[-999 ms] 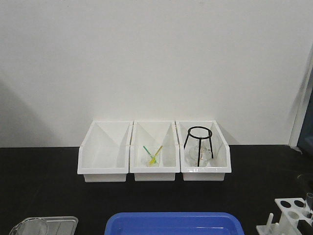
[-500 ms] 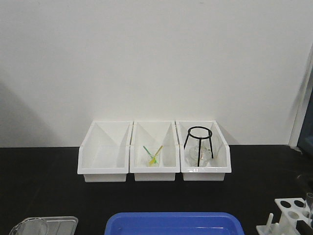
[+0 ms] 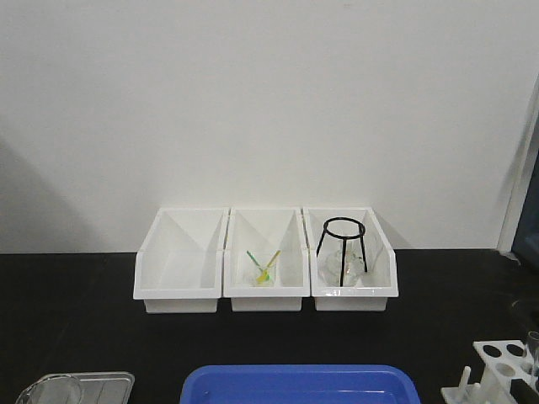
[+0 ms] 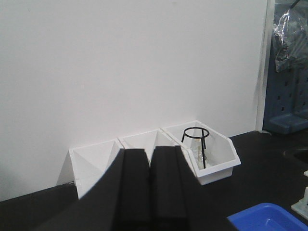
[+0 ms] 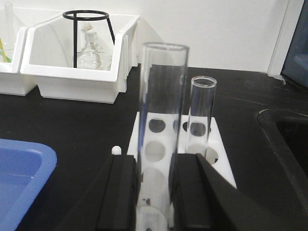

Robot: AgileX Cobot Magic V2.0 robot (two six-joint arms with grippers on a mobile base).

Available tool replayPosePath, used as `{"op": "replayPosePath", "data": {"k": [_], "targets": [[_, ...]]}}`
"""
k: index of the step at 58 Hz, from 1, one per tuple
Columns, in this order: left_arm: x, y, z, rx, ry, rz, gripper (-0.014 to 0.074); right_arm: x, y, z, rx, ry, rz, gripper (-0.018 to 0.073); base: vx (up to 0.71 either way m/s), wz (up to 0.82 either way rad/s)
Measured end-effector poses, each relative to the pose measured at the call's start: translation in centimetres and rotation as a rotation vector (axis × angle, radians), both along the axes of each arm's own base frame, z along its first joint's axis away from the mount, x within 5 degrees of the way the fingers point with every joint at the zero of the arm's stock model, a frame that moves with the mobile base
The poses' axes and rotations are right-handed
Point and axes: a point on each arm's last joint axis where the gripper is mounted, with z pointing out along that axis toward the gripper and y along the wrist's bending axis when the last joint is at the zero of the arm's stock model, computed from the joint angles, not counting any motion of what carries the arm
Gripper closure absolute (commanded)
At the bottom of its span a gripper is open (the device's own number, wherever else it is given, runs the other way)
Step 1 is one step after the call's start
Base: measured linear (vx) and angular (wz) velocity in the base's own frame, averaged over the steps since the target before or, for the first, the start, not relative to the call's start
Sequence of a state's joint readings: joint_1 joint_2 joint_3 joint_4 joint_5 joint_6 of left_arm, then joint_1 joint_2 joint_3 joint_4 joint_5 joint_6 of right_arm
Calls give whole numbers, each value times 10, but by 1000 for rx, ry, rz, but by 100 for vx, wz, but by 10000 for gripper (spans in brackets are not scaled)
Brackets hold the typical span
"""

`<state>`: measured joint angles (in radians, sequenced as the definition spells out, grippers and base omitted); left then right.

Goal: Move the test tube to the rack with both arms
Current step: 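Lower the tube into a rack hole and open the right gripper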

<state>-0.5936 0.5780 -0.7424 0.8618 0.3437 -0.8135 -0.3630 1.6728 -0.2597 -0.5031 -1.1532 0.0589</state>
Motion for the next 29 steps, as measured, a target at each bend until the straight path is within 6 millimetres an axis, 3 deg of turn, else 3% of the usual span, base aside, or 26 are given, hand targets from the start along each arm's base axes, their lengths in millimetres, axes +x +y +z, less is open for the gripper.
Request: {"op": "replayPosePath", "data": {"k": [18, 29], "targets": [[0, 0, 0, 0, 0, 0, 602, 0, -1, 0, 23, 0, -21, 75, 0, 0], [0, 0, 0, 0, 0, 0, 602, -1, -3, 8, 71, -18, -51, 29, 0, 0]]}}
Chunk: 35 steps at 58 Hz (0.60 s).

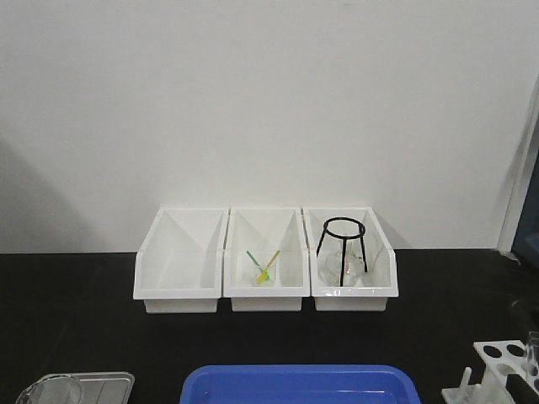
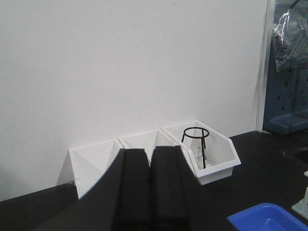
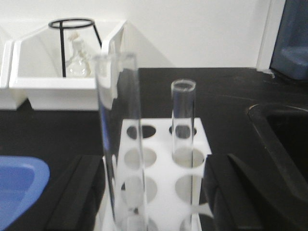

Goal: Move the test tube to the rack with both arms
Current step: 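Lower the tube into a rack hole and open the right gripper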

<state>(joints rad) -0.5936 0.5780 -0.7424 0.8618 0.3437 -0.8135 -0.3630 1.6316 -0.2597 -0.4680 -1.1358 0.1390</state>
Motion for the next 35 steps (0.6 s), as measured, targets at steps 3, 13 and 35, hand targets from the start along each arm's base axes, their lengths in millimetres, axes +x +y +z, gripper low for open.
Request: {"op": "replayPosePath", "data": {"k": [3, 13, 35], "targets": [[0, 0, 0, 0, 0, 0, 602, -1, 0, 6, 0, -25, -1, 34, 0, 0], [0, 0, 0, 0, 0, 0, 602, -8, 6, 38, -21, -153, 26, 113, 0, 0], [1, 2, -3, -21, 46, 19, 602, -51, 25, 141, 31, -410, 77, 575, 0, 0]]}}
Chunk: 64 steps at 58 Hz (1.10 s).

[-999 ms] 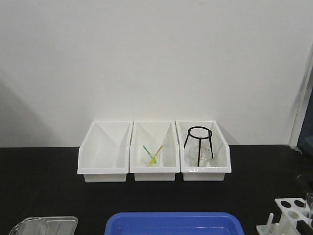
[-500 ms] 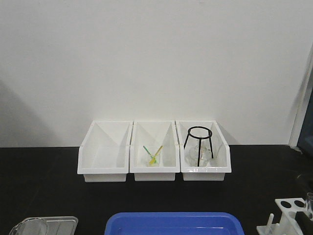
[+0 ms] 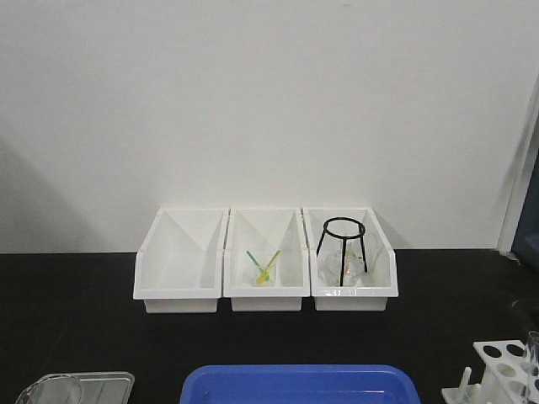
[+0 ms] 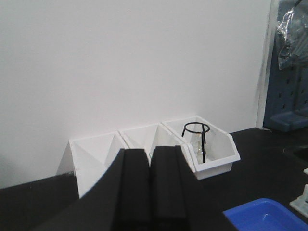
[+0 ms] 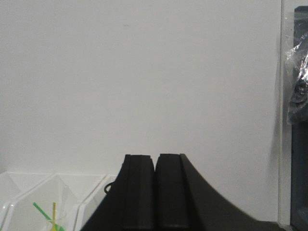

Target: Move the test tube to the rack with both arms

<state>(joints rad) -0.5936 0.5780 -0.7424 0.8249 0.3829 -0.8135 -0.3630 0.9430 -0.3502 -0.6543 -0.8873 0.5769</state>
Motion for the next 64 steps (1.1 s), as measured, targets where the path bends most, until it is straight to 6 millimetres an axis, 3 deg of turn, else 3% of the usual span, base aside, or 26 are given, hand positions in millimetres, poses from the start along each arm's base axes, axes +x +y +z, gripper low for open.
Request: {"op": "replayPosePath", "data": {"k": [10, 19, 35, 64], "targets": [[1, 5, -9, -19, 110, 62, 602, -15, 15, 53, -74, 50, 59, 573, 0, 0], [0, 7, -17, 32, 192, 80, 602, -27, 27, 75, -128, 142, 105, 572, 0, 0], [-3, 4, -24, 62, 266, 39, 599, -32, 26, 69, 68, 310, 102, 570, 0, 0], [-3, 3, -26, 35, 288, 25, 599, -32, 26, 69, 93, 318, 103, 570, 0, 0]]}}
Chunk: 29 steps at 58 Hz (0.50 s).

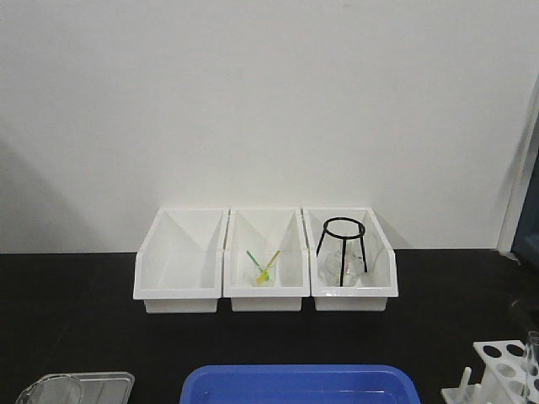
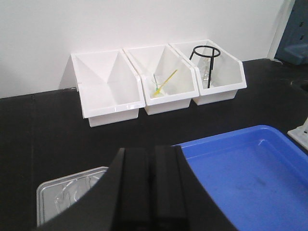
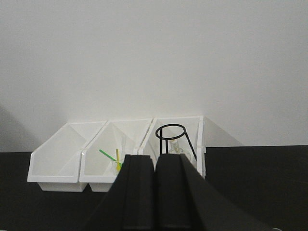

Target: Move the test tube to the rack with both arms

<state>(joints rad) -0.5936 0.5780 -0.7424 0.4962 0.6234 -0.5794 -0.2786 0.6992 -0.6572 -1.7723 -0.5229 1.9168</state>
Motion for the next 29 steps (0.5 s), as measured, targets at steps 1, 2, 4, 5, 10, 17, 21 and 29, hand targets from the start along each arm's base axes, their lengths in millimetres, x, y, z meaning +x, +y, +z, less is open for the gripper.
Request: {"op": "replayPosePath", "data": {"k": [1, 2, 4, 5, 10, 17, 21, 29], "targets": [[0, 0, 0, 0, 0, 0, 599, 0, 0, 0, 0, 0, 0, 570, 0, 0], [0, 0, 0, 0, 0, 0, 599, 0, 0, 0, 0, 0, 0, 570, 0, 0], [0, 0, 0, 0, 0, 0, 599, 0, 0, 0, -1, 0, 0, 570, 0, 0], [0, 0, 0, 0, 0, 0, 599, 0, 0, 0, -1, 0, 0, 570, 0, 0], [0, 0, 0, 1, 0, 0, 599, 0, 0, 0, -2, 1, 0, 570, 0, 0], [0, 0, 0, 1, 0, 0, 599, 0, 0, 0, -2, 1, 0, 570, 0, 0], [0, 0, 0, 1, 0, 0, 599, 0, 0, 0, -2, 1, 0, 570, 0, 0], [-1, -2, -1, -11, 19, -24, 599, 0, 0, 0, -3, 1, 0, 570, 0, 0]]}}
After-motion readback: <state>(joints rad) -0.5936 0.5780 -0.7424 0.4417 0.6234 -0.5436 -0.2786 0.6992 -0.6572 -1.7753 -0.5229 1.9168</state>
